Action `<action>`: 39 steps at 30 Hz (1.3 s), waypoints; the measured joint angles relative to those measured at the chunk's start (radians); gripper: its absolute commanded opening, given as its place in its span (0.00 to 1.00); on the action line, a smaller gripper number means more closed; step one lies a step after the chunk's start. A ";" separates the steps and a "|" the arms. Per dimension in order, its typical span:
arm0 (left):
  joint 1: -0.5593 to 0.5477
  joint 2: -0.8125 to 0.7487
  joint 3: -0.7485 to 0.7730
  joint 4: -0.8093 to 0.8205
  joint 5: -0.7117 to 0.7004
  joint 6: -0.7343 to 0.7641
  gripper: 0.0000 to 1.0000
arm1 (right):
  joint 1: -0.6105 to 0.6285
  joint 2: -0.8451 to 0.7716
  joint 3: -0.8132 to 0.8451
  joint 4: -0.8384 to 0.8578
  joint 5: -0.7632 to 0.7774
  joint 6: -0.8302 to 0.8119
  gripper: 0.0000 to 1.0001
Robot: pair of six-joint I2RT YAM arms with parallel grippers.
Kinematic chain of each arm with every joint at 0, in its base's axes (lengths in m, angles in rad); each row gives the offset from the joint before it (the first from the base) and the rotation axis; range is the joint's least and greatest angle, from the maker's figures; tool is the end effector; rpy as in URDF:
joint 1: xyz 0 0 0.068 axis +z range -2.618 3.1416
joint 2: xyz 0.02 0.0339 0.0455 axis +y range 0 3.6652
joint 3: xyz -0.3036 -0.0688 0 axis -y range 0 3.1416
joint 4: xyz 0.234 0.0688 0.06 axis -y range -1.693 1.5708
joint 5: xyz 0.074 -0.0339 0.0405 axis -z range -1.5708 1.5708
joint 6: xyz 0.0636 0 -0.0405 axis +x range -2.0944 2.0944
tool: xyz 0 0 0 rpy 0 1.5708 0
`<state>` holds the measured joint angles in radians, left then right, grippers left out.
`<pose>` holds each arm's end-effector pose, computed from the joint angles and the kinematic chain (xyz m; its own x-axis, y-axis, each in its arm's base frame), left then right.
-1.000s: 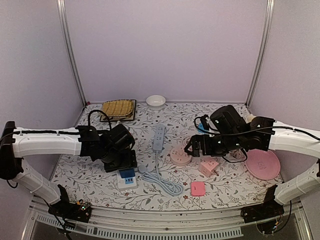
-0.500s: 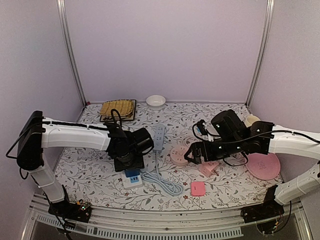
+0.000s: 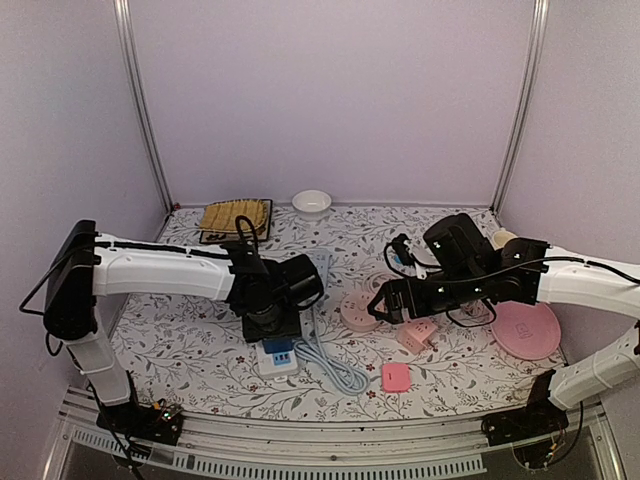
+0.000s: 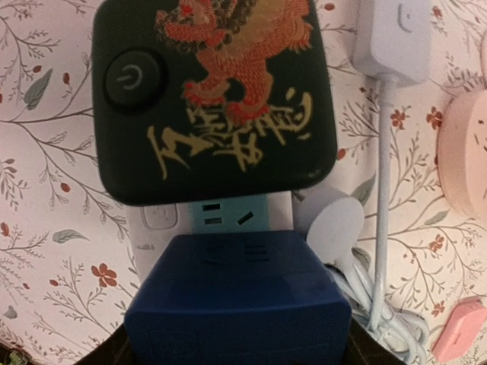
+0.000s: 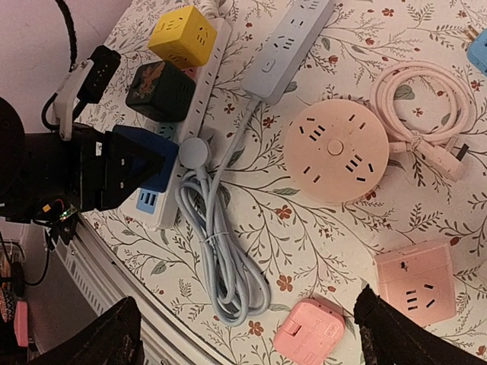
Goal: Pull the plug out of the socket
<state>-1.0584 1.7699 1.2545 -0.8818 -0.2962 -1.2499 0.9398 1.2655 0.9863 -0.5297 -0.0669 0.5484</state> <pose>0.1812 -0.2842 0.2152 -0.9199 -0.2159 -0.3273 -0.2031 0.9764 -0.0732 0.1530 0.2166 0.2968 -0.7984 -0.2111 -0.5639 -0.4882 0.7751 0.4011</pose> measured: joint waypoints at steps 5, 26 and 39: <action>-0.064 0.010 0.042 0.001 0.014 -0.009 0.40 | 0.000 0.000 0.002 0.001 -0.022 0.000 0.99; -0.172 0.002 0.089 0.069 0.032 -0.044 0.79 | 0.000 0.045 -0.001 0.011 -0.059 0.062 0.99; 0.089 -0.299 -0.179 0.246 0.161 0.107 0.73 | 0.122 0.276 0.150 -0.008 0.006 0.161 0.99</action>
<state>-0.9695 1.4712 1.0760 -0.6361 -0.1349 -1.1427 1.0615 1.5414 1.1366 -0.5381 -0.0612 0.7090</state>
